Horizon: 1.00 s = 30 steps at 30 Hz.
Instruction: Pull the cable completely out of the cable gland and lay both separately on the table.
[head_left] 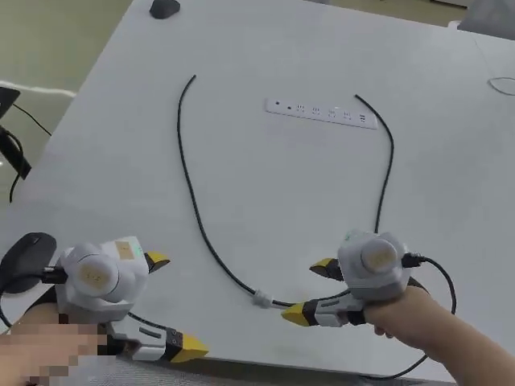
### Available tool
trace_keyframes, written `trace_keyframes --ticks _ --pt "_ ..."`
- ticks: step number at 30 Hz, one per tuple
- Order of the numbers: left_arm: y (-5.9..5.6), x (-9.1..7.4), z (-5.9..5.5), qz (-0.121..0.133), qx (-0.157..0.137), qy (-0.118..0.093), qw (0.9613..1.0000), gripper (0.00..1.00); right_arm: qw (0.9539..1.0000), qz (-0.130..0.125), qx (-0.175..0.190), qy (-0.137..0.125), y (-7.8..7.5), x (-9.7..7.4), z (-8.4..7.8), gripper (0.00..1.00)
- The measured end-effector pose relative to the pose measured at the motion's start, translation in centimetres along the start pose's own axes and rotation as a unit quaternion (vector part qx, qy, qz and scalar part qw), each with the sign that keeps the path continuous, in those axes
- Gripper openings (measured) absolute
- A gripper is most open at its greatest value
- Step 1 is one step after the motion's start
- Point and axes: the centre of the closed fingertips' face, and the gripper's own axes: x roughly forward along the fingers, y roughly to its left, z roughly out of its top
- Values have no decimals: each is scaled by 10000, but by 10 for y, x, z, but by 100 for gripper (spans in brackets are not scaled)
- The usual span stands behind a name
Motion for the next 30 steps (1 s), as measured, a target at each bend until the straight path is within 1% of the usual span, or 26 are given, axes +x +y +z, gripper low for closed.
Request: trace_keyframes --ticks 2,5,10,13,20,22,26,30 --pt "0 0 -3 -14 39 87 10000 90 9999 19 -67 77 1 4 0 61" --pt "0 0 -6 -14 65 132 9999 91 9999 47 -75 106 1 9 2 60" --pt "2 -2 -7 -2 9 124 9999 91 9997 117 -110 198 2 20 -1 59" --pt "3 -3 -8 -15 -12 132 9999 90 9992 158 -177 314 4 25 -4 57" --pt "7 -6 -11 13 -21 137 9999 90 9988 190 -223 396 5 35 -4 52" --pt "8 -7 -11 30 -24 122 9999 90 9983 212 -263 474 6 38 -6 51" --pt "11 -8 -11 47 -46 98 9999 91 9978 214 -310 538 7 45 -4 46" --pt "12 -9 -11 46 -55 87 9999 92 9976 205 -362 554 8 49 -2 44"
